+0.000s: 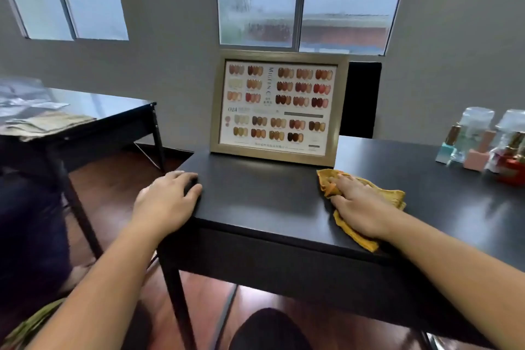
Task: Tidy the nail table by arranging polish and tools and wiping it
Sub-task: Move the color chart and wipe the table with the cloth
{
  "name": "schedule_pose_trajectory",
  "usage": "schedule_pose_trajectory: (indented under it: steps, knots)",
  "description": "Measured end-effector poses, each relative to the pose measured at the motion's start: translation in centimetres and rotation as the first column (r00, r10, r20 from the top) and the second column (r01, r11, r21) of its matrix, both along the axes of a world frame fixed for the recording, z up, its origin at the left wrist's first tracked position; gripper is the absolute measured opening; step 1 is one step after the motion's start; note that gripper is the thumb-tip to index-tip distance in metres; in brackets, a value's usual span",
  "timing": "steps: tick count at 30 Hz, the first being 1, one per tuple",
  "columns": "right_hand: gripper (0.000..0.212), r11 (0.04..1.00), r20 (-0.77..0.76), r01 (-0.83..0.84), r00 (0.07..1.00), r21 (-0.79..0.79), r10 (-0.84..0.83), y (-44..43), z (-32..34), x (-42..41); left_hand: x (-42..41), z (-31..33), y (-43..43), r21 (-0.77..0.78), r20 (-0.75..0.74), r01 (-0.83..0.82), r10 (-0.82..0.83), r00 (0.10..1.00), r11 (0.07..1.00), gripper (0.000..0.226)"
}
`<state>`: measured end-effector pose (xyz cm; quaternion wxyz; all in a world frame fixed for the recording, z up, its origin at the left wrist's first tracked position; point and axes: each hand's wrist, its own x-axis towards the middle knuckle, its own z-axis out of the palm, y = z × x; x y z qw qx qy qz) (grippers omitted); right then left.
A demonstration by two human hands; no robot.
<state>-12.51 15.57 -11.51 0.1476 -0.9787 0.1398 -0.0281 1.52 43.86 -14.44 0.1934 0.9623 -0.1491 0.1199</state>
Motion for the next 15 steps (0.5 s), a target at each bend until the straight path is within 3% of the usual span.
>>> schedule_pose_trajectory:
  steps: [7,11,15]
  knots:
    - [0.049,0.965,0.027,-0.232,0.971,-0.12,0.237,9.8,-1.0,6.7,0.2,-1.0,0.7,-0.045,0.064,0.036,-0.033,0.997,0.998,0.041]
    - [0.055,0.891,0.071,-0.446,0.895,0.082,0.441,11.5,-0.6,7.1,0.2,-1.1,0.9,-0.045,0.059,0.034,-0.032,0.998,0.998,0.041]
    - [0.055,0.822,0.08,-0.527,0.849,0.216,0.523,9.1,-0.2,4.2,0.3,-0.9,0.8,-0.038,0.051,0.024,-0.022,0.998,0.999,0.04]
